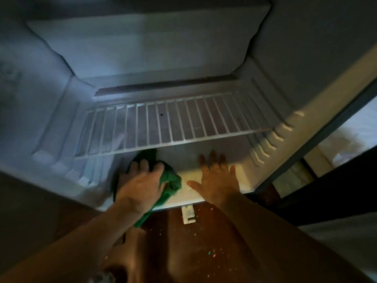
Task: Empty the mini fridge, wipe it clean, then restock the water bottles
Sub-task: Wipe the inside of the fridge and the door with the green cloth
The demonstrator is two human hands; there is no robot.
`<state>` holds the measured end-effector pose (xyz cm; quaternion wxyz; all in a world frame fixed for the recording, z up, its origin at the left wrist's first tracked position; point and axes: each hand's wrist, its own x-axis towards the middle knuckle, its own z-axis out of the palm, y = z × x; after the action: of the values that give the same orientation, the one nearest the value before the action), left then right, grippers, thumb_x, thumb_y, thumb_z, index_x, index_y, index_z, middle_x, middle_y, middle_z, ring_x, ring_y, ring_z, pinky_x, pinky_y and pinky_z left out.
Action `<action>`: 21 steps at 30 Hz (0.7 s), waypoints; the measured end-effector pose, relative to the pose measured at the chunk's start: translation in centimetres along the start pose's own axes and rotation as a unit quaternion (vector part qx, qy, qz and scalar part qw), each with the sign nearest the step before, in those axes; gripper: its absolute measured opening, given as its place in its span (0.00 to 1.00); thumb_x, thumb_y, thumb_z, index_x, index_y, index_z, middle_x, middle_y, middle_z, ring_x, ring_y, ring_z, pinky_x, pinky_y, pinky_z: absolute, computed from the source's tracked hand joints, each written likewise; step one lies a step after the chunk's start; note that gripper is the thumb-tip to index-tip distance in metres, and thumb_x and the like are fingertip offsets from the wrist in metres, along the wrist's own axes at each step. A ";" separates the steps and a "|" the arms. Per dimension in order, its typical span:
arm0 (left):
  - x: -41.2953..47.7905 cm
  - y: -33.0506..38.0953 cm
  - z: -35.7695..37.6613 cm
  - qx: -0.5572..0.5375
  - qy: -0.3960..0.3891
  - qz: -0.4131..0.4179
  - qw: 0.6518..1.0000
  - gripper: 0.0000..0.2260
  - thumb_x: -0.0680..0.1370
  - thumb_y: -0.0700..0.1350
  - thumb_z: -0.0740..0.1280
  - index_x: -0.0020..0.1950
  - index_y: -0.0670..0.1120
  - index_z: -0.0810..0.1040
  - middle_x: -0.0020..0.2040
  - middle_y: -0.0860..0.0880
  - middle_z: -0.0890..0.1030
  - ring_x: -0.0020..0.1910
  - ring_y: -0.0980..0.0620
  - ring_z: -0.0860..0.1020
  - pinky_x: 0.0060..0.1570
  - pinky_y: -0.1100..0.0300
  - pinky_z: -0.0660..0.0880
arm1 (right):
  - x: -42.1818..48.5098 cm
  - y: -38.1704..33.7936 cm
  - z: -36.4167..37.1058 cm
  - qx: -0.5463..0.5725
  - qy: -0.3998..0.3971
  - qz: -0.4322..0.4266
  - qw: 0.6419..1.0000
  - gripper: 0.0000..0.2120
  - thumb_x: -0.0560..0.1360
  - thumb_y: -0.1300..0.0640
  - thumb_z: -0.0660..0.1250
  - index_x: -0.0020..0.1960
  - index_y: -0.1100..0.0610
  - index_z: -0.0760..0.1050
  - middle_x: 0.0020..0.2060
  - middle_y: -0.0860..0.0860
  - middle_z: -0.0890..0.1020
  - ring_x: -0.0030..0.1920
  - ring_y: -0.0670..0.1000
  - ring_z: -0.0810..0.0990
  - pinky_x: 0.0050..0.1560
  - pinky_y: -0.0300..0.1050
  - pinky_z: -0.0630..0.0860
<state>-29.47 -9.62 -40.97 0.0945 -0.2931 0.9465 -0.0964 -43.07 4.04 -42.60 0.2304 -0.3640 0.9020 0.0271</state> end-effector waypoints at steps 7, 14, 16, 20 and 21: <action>1.6 -0.7 0.3 -0.095 0.033 0.009 0.995 0.19 0.72 0.55 0.63 0.62 0.54 0.72 0.55 0.41 0.77 0.52 0.37 0.77 0.45 0.46 0.77 | -0.3 -0.2 -0.5 0.005 -0.009 -0.002 1.000 0.41 0.77 0.33 0.54 0.78 0.48 0.37 0.78 0.53 0.38 0.77 0.62 0.38 0.74 0.63 0.47; 14.8 -1.5 9.9 -0.552 -0.156 -0.153 0.805 0.13 0.69 0.52 0.74 0.43 0.43 0.80 0.44 0.39 0.80 0.45 0.35 0.81 0.50 0.36 0.77 | -0.1 0.4 0.6 0.000 -0.004 -0.013 1.000 0.40 0.77 0.32 0.51 0.78 0.47 0.33 0.77 0.51 0.35 0.76 0.61 0.35 0.75 0.62 0.42; 11.9 -0.9 8.9 -0.337 -0.067 -0.078 0.936 0.20 0.70 0.56 0.70 0.58 0.48 0.78 0.52 0.46 0.78 0.58 0.37 0.77 0.54 0.41 0.76 | 0.1 0.8 0.1 0.013 -0.007 -0.015 1.000 0.38 0.77 0.34 0.53 0.78 0.46 0.38 0.78 0.50 0.38 0.77 0.60 0.38 0.75 0.61 0.44; 2.4 5.0 -0.4 -0.165 0.071 0.045 0.983 0.32 0.67 0.63 0.66 0.67 0.49 0.70 0.60 0.41 0.75 0.58 0.38 0.73 0.53 0.48 0.73 | -1.4 0.7 -2.6 0.068 0.052 -0.021 0.996 0.20 0.82 0.54 0.50 0.72 0.56 0.64 0.72 0.60 0.64 0.71 0.62 0.64 0.68 0.57 0.63; 1.9 6.1 -1.5 -0.209 0.027 0.054 0.976 0.33 0.68 0.63 0.67 0.70 0.51 0.66 0.64 0.42 0.72 0.62 0.39 0.71 0.58 0.49 0.72 | -1.8 0.7 -2.7 0.111 0.102 0.015 0.989 0.18 0.82 0.56 0.49 0.69 0.58 0.66 0.68 0.60 0.68 0.67 0.62 0.68 0.64 0.55 0.67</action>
<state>-34.61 -5.63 -41.22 0.0106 -0.2518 0.9624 0.1012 -43.50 5.14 -39.45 0.1760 -0.3232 0.9237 -0.1064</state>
